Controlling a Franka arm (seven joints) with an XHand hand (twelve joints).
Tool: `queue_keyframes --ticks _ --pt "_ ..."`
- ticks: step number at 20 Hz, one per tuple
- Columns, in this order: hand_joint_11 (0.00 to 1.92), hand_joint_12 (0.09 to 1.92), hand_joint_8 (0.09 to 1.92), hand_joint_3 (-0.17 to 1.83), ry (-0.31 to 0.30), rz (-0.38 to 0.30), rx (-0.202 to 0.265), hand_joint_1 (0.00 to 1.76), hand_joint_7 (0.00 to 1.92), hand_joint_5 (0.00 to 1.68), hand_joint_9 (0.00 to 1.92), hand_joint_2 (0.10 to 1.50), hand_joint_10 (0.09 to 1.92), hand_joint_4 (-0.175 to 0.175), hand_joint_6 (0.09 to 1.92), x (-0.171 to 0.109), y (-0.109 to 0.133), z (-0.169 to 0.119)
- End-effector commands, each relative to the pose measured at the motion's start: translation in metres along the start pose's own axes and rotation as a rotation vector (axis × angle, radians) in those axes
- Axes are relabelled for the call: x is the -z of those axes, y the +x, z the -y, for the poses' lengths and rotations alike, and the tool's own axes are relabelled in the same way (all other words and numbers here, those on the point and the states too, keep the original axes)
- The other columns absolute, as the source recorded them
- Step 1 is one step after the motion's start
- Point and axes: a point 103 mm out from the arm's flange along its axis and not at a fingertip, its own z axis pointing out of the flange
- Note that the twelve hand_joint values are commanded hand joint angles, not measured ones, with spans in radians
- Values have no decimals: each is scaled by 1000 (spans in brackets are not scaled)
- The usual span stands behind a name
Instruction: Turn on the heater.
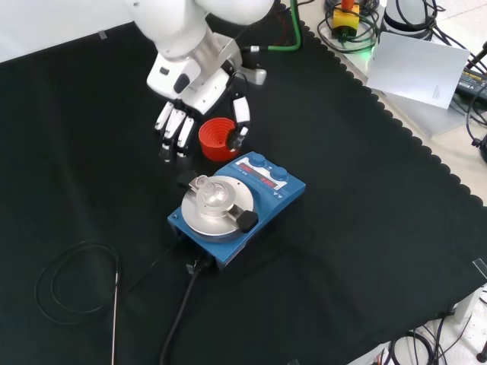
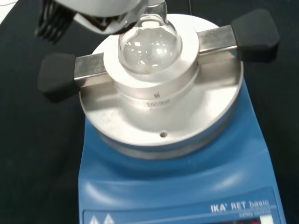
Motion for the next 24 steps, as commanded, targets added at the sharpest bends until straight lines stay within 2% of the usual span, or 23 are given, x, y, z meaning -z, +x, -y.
queue_keyframes --ticks 1,3,8,15,17,20,24 --pt "184 1397 630 648 -52 -16 -53 869 93 390 389 614 677 -15 338 7 -4 55" --pt "186 1397 633 648 -79 -22 -50 865 102 392 394 615 679 -15 334 4 -2 69" --pt "257 1377 659 643 -83 -30 -72 865 195 410 495 622 676 -18 314 -2 -1 99" --pt "438 1318 704 648 -71 -35 -111 891 466 450 755 639 608 -22 275 -19 2 139" --pt "580 1285 716 663 -96 -43 -106 908 598 487 864 640 573 -26 301 -28 3 151" --pt "820 1207 716 691 -52 -63 -131 939 758 533 1021 636 506 -34 371 -41 4 161" --pt "885 1174 735 708 -29 -79 -149 951 864 491 1127 631 484 -39 386 -57 7 171"
